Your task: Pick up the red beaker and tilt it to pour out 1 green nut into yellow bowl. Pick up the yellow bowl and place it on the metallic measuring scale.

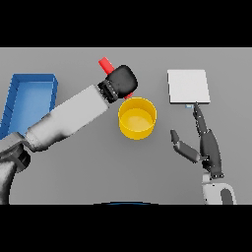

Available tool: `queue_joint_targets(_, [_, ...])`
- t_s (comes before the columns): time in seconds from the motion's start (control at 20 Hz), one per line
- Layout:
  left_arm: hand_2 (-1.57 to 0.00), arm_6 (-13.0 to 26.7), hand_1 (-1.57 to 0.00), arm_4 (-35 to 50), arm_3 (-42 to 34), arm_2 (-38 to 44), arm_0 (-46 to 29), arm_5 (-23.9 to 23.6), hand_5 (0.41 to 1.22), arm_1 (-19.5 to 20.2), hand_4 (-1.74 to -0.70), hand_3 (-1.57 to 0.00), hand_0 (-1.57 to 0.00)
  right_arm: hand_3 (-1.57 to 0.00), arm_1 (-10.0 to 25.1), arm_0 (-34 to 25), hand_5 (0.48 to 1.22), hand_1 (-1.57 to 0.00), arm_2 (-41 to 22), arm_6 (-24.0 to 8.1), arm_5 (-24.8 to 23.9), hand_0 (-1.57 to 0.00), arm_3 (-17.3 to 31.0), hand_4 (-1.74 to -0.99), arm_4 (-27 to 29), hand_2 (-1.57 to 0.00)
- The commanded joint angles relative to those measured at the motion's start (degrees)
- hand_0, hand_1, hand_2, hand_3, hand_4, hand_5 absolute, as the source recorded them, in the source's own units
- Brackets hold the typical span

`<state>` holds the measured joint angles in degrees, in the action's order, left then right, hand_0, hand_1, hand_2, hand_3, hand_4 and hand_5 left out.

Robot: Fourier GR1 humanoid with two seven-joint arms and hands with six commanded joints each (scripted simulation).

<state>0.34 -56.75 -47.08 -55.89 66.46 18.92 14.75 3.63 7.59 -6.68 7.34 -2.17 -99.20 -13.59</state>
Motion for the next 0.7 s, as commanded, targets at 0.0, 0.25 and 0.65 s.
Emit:
queue_joint_targets(0.0, [-1.57, -0.57, -1.57, -1.03, -0.01, -1.55, 0.93, 0.48, 1.22, -0.02, -1.73, -1.57, -1.57, 0.0, -0.19, 0.01, 0.647, 0.0, -0.54, -0.46, -0.59, 0.0, -0.08, -1.188, -1.23, 0.0])
queue_joint_targets(0.25, [-1.57, -3.39, -1.57, -5.33, 2.05, -8.84, 4.43, -1.72, 1.221, -0.63, -1.74, -1.57, -1.57, 0.0, -0.36, -1.03, 0.624, 0.0, 0.53, -1.42, -1.12, 0.0, 0.49, -1.169, -0.34, 0.0])
queue_joint_targets(0.65, [-1.57, -4.93, -1.57, -10.12, 6.38, -18.14, 10.09, -2.96, 1.221, -3.65, -1.73, -1.57, -1.57, 0.0, 0.36, -0.58, 0.634, 0.0, 0.27, -1.17, -0.98, 0.0, 0.06, -1.161, -1.17, 0.0])
